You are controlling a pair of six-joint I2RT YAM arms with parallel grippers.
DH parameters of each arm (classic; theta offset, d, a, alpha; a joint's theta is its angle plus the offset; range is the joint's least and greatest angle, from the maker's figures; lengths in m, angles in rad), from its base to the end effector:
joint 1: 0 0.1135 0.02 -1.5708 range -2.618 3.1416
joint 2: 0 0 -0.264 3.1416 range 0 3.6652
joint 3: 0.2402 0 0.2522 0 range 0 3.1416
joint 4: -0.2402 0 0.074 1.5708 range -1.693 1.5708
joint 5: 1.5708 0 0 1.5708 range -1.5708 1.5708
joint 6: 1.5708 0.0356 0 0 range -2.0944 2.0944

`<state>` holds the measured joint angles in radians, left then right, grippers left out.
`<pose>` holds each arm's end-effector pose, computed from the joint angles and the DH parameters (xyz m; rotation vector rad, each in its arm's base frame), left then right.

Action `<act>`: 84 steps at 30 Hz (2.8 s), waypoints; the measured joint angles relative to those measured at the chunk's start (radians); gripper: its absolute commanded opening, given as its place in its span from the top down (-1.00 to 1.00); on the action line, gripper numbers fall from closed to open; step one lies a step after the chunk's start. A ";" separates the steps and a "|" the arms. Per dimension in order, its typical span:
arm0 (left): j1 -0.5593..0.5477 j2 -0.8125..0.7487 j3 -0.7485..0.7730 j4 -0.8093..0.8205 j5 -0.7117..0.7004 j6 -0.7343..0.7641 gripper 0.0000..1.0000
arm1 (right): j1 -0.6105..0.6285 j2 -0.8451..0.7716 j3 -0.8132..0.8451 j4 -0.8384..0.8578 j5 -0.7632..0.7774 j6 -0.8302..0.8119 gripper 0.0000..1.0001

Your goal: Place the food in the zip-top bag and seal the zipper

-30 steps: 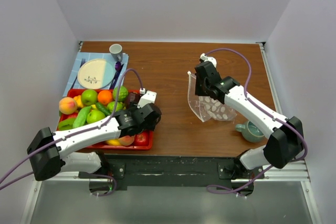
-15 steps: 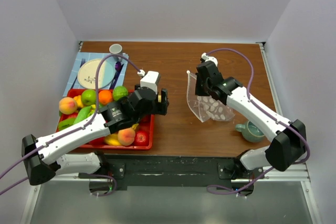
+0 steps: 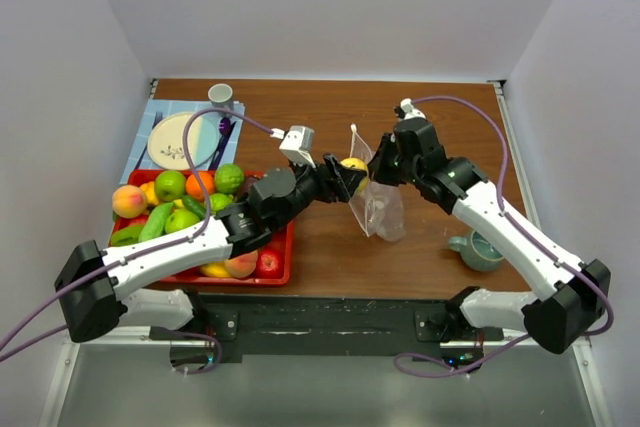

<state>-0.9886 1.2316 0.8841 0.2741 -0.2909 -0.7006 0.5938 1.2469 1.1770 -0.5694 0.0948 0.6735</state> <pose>0.1684 -0.2372 0.3275 0.0153 1.7488 -1.0354 0.2276 0.1496 0.3412 0.1447 2.2680 0.5893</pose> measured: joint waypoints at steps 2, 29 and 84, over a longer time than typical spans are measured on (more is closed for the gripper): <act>0.000 0.017 -0.014 0.053 0.007 -0.013 0.60 | 0.000 -0.014 -0.009 0.011 -0.019 0.018 1.00; 0.006 0.138 0.059 -0.147 -0.102 0.007 -0.93 | -0.005 -0.052 -0.034 0.017 -0.063 0.082 1.00; 0.021 -0.271 -0.093 -1.508 -0.272 -0.912 -1.00 | -0.005 -0.037 -0.091 0.010 0.018 0.022 1.00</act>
<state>-0.9676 0.9604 0.7906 -1.2343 -0.5625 -1.6131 0.5888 1.2095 1.0859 -0.5591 0.1131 0.6956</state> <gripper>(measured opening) 0.997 0.012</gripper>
